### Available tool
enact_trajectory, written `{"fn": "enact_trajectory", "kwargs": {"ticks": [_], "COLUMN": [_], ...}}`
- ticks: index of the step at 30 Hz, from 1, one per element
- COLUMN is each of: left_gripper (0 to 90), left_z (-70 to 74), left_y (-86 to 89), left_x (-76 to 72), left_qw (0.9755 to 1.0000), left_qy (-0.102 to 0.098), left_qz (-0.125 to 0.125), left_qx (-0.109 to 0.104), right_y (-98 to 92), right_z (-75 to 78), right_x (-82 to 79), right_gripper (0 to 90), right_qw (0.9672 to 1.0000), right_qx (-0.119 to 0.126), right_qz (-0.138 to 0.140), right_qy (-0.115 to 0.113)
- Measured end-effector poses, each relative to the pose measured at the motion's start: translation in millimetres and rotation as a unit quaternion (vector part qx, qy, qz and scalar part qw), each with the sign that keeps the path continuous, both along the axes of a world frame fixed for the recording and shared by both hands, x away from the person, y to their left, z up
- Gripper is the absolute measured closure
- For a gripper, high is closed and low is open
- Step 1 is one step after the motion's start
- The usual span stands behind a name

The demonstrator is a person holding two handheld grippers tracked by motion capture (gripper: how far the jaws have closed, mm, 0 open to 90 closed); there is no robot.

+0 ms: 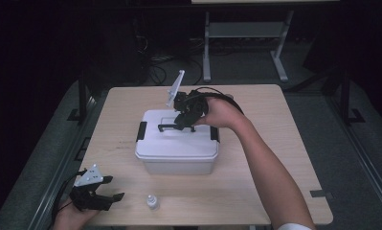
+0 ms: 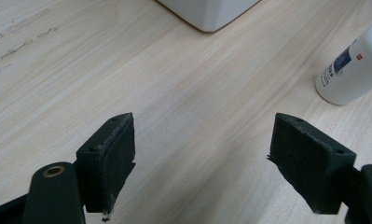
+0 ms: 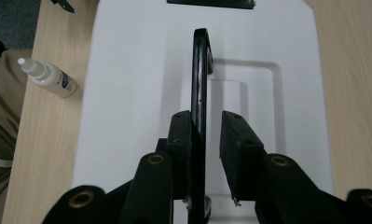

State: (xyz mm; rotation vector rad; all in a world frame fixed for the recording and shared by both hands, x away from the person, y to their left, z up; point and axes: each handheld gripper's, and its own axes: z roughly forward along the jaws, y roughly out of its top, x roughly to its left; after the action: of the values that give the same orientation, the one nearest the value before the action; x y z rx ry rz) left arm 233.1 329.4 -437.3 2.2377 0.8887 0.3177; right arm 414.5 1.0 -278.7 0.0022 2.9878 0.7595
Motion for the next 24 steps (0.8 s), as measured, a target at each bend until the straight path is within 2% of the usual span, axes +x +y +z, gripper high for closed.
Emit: {"fn": "enact_trajectory", "kwargs": {"ticks": [11, 15, 24], "left_gripper": [22.0, 22.0, 22.0], "left_z": [-0.1, -0.3, -0.2], "left_y": [1.8, 1.9, 2.5], "left_x": [0.3, 0.1, 0.2], "left_qw": [1.0, 1.0, 1.0], "left_qy": [0.001, 0.002, 0.002], "left_qz": [0.0, 0.0, 0.001], "left_qx": [-0.001, -0.001, -0.002], "right_y": [5.2, 7.8, 7.8], "right_z": [-8.6, -9.7, -9.0], "right_x": [11.3, 11.5, 12.1], "right_gripper": [79.7, 82.8, 83.5], "right_qw": [0.9999, 0.9999, 0.9998], "right_qx": [0.002, 0.005, 0.004], "right_qz": [-0.002, 0.005, 0.003], "right_qy": [0.013, 0.015, 0.019]}}
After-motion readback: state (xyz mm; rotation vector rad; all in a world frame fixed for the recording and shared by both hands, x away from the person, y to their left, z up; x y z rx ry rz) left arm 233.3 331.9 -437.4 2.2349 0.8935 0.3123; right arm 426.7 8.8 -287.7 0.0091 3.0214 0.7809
